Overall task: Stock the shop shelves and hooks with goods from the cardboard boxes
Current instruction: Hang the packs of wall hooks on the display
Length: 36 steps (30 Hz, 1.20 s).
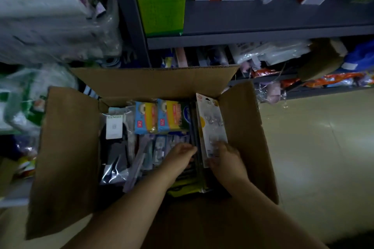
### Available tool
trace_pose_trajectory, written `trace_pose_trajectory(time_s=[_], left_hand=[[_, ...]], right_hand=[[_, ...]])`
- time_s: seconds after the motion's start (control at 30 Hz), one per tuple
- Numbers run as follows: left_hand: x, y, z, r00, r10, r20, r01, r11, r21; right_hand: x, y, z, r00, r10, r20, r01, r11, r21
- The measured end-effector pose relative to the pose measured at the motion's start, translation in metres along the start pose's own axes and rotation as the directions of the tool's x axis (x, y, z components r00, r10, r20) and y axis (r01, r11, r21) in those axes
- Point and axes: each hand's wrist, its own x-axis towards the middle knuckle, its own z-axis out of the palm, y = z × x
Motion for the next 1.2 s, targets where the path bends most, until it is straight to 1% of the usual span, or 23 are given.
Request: trace_pose_trajectory(time_s=[0.13, 0.2, 0.3, 0.37, 0.47, 0.57, 0.7, 0.8, 0.87, 0.93, 1.03, 1.1, 1.13, 1.2], left_hand=[[0.018, 0.006, 0.036, 1.000, -0.013, -0.028, 0.014, 0.999, 0.040], [0.025, 0.006, 0.045, 0.998, 0.025, -0.054, -0.021, 0.998, 0.057], [0.038, 0.000, 0.051, 0.988, 0.114, -0.105, -0.106, 0.991, 0.077], [0.046, -0.003, 0.054, 0.983, 0.118, -0.138, -0.105, 0.990, 0.095], [0.046, 0.003, 0.063, 0.973, 0.109, -0.204, -0.086, 0.989, 0.116], [0.039, 0.009, 0.075, 0.970, 0.123, -0.208, -0.094, 0.985, 0.143], [0.044, 0.012, 0.080, 0.960, 0.106, -0.259, -0.084, 0.992, 0.094], [0.043, 0.013, 0.071, 0.962, 0.096, -0.256, -0.088, 0.995, 0.042], [0.040, 0.006, 0.060, 0.958, 0.124, -0.260, -0.126, 0.992, 0.008], [0.030, -0.002, 0.045, 0.960, 0.121, -0.253, -0.142, 0.988, -0.064], [0.009, -0.013, 0.020, 0.959, 0.121, -0.257, -0.158, 0.979, -0.128], [-0.008, -0.018, 0.005, 0.955, 0.128, -0.268, -0.181, 0.966, -0.185], [-0.016, -0.020, -0.003, 0.955, 0.127, -0.268, -0.190, 0.956, -0.222], [-0.032, -0.022, -0.020, 0.958, 0.144, -0.250, -0.211, 0.940, -0.270]], right_hand=[[0.000, 0.003, -0.006, 0.999, -0.014, 0.029, 0.010, 0.990, 0.140], [0.000, 0.006, -0.011, 0.999, -0.015, 0.037, 0.006, 0.973, 0.230], [0.000, 0.010, -0.023, 0.997, 0.039, 0.073, -0.063, 0.929, 0.364], [0.001, 0.013, -0.030, 0.995, 0.061, 0.079, -0.088, 0.916, 0.392], [0.002, 0.015, -0.039, 0.996, 0.062, 0.069, -0.085, 0.907, 0.412], [0.004, 0.013, -0.045, 0.994, 0.058, 0.089, -0.093, 0.884, 0.458], [0.007, 0.008, -0.050, 0.992, 0.049, 0.116, -0.099, 0.871, 0.481], [0.008, 0.006, -0.053, 0.991, 0.030, 0.134, -0.093, 0.867, 0.489], [0.008, 0.006, -0.053, 0.993, 0.009, 0.116, -0.067, 0.862, 0.502], [0.010, 0.006, -0.052, 0.996, -0.003, 0.092, -0.044, 0.859, 0.510], [0.009, 0.001, -0.049, 0.996, -0.030, 0.086, -0.020, 0.846, 0.533], [0.006, -0.012, -0.051, 0.995, -0.048, 0.091, -0.006, 0.857, 0.515], [0.006, -0.019, -0.050, 0.995, -0.048, 0.092, -0.005, 0.862, 0.507], [0.005, -0.036, -0.048, 0.986, -0.016, 0.163, -0.075, 0.839, 0.539]])
